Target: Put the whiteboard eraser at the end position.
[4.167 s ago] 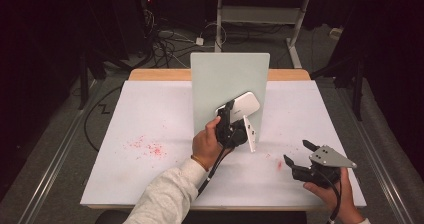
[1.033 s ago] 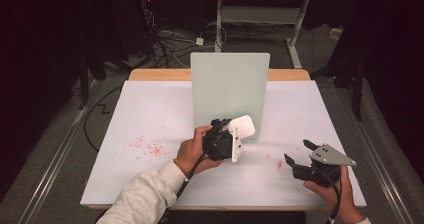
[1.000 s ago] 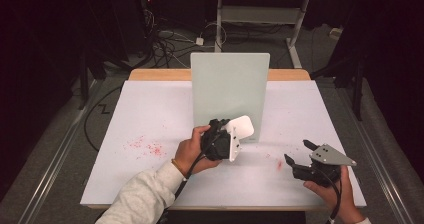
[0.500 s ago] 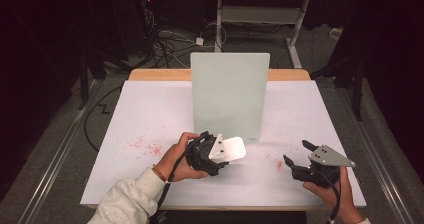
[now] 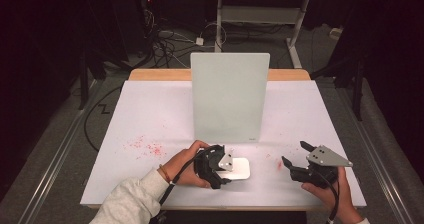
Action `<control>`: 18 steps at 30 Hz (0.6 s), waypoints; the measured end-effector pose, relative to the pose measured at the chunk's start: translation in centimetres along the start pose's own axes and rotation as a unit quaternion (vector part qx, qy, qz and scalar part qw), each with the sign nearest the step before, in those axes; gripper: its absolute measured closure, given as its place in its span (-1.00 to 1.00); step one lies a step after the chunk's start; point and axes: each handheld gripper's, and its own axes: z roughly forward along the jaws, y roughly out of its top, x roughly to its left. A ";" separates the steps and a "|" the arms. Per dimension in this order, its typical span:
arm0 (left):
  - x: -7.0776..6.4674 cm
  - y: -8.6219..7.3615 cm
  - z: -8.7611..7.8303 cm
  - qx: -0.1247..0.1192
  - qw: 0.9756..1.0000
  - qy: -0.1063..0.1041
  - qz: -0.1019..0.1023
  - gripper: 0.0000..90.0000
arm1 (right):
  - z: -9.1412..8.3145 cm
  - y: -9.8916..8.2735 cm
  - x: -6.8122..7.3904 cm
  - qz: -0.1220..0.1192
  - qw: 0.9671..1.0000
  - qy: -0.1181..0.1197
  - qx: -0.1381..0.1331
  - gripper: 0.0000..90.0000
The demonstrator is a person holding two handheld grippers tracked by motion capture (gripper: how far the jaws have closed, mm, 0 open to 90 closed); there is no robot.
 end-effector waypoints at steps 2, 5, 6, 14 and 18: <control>-0.1 0.1 0.1 0.002 1.000 0.000 0.005 -0.35 | 0.0 0.0 0.0 -0.001 1.000 0.000 -0.001 -0.49; -0.1 0.1 0.1 0.005 1.000 0.000 0.008 -0.35 | 0.0 0.0 0.1 0.001 1.000 0.001 0.000 -0.49; -0.1 0.1 0.1 0.004 1.000 -0.001 0.007 -0.35 | 0.0 0.0 0.0 0.000 1.000 0.001 -0.001 -0.49; -0.2 0.0 0.5 0.009 1.000 0.004 0.007 -0.36 | 0.0 0.0 0.1 0.001 1.000 0.004 0.001 -0.49; -0.1 0.0 -0.2 -0.029 0.999 0.016 -0.014 -0.47 | 0.0 0.0 0.2 0.002 1.000 0.004 0.001 -0.49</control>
